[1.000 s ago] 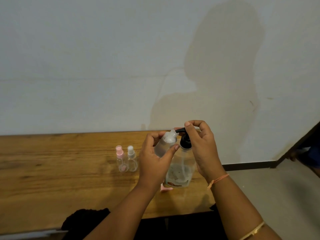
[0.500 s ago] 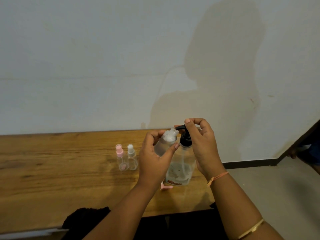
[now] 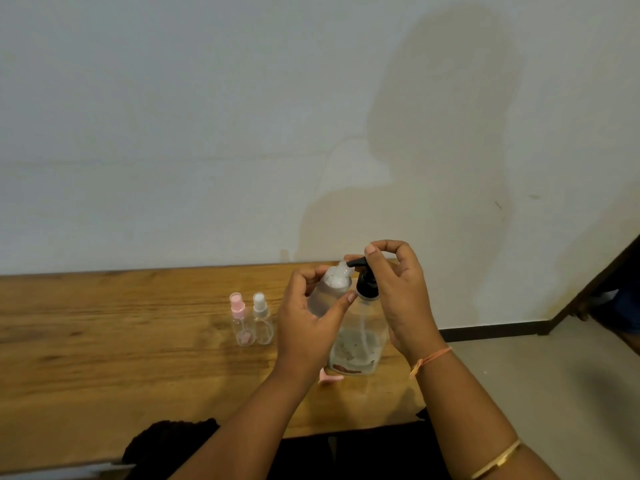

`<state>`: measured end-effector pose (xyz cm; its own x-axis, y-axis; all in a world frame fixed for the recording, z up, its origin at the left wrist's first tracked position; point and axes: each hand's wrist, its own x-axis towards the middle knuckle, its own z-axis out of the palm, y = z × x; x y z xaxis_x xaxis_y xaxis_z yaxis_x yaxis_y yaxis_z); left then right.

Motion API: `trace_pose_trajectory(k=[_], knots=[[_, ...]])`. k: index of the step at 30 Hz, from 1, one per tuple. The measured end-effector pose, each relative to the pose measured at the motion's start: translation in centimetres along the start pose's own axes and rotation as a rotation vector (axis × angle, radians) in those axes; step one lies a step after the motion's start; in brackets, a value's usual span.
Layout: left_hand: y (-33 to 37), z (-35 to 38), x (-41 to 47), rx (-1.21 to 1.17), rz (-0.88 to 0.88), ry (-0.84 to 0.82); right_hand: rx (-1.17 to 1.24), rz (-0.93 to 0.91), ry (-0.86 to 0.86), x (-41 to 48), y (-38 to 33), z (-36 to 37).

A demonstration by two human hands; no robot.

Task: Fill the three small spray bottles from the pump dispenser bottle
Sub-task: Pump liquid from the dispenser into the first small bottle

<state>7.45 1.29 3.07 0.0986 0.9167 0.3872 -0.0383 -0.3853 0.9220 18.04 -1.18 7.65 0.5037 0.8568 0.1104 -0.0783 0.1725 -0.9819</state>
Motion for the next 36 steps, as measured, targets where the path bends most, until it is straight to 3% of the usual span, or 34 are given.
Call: trace_pose_trajectory(k=[16, 30, 36], knots=[[-0.3, -0.4, 0.2, 0.051, -0.054, -0.046, -0.015, -0.053, 0.054, 0.4, 0.3, 0.0], [-0.1, -4.9, -0.2, 0.121, -0.218, 0.070, -0.013, -0.200, 0.106, -1.2, 0.0, 0.1], [-0.2, -6.6, -1.0, 0.117, -0.277, 0.079, -0.250, -0.440, 0.284, -3.2, 0.2, 0.5]])
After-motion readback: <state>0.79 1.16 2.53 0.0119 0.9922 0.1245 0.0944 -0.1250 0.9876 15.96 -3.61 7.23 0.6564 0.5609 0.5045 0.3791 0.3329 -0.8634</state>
